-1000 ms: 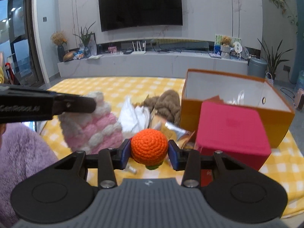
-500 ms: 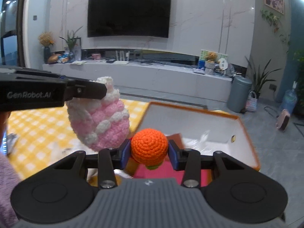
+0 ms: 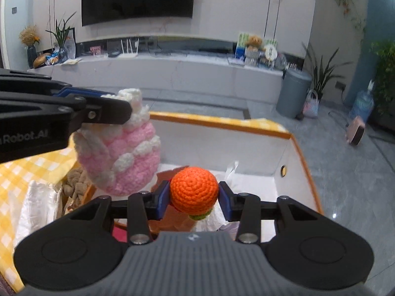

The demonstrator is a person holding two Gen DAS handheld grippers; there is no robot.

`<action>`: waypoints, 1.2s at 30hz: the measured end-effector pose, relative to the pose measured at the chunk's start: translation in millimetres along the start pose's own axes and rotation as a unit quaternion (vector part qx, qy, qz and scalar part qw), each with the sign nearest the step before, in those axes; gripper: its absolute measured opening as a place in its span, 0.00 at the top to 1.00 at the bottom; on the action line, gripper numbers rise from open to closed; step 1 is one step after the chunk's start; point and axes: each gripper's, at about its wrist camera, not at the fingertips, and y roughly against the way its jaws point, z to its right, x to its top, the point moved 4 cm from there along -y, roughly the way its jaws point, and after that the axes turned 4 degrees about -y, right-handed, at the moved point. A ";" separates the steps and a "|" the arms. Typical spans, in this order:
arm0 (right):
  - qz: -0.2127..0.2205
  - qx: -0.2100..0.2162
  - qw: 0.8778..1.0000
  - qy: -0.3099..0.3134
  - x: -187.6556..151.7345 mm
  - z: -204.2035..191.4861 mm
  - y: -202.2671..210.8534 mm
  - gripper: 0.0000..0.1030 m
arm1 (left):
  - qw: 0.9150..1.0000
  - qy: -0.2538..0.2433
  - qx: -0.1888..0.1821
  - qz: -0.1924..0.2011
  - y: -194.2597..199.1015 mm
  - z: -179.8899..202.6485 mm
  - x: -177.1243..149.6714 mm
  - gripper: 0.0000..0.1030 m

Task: Organize soft objects
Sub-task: 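Carry the knitted piece into the orange box and release while the right tool drops the ball there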

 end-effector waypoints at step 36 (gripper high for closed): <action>-0.058 0.001 0.998 -0.027 -2.4 -2.5 -18.2 0.36 | 0.999 0.018 -0.003 -0.033 4.4 -13.7 -5.0 0.36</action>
